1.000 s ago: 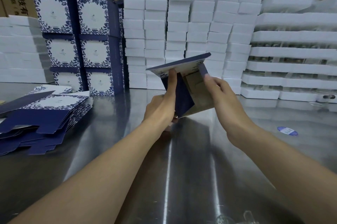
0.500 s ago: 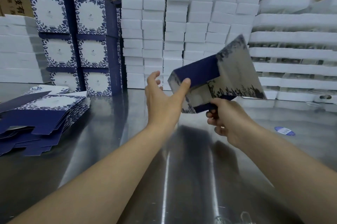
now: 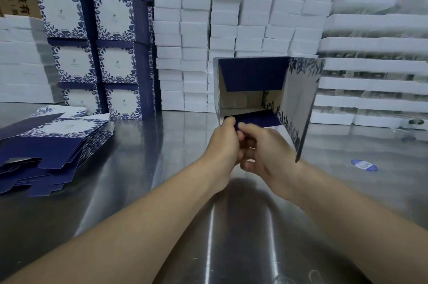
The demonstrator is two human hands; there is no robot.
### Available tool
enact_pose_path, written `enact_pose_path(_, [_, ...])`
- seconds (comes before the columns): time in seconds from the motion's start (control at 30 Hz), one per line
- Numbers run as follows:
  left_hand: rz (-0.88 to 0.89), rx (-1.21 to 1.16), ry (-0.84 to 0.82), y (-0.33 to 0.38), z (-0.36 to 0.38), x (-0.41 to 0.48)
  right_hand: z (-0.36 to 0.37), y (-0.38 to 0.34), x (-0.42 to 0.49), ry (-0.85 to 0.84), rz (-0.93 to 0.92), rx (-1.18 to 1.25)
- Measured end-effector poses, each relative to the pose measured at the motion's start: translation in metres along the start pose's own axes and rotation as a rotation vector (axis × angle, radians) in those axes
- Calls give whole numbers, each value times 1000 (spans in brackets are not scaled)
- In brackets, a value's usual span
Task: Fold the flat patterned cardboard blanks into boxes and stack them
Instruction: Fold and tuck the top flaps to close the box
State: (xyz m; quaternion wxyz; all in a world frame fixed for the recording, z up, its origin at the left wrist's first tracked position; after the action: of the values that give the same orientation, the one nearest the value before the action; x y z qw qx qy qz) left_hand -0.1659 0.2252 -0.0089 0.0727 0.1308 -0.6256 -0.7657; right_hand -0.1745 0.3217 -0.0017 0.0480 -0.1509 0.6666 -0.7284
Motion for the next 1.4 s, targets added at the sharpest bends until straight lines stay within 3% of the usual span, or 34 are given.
enact_pose_path(0.17, [-11,-33,-91,1,9,-5,2,-1,-2,12,-14,156])
enact_pose_path(0.33, [77,-1,-83,8,8,-6,0,-6,-5,58,-43,35])
enact_pose_path(0.47, [27,-37,-121,6,8,-6,-5,-6,-4,151,-30,88])
enact_pose_path(0.63, [7,-68,-111,1,8,-4,-5,-10,-8,169,-149,79])
enact_pose_path(0.8, [-6,-125,-45,3,-2,0,-7,-5,-6,151,-78,-72])
enact_pose_path(1.03, [-103,-149,-94,-5,1,1,-19,0,-6,272,-62,34])
enact_pose_path(1.23, [-37,-150,-18,2,-7,3,-23,5,6,279,36,181])
enact_pose_path(1.4, [-30,-119,-5,5,-9,3,-35,3,8,381,-123,-91])
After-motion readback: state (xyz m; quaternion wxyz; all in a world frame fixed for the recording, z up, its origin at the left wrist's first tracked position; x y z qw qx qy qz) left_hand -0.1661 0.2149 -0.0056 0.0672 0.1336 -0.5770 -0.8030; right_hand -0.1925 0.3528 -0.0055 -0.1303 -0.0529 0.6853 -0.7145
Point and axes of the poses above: each hand's wrist, its own x-axis towards the middle knuckle, its own z-axis out of the palm, y = z × x, the point moved 5 cm from there along x, towards the middle knuckle, and after that the axes turned 6 degrees about -z, right-handed, at the moved point
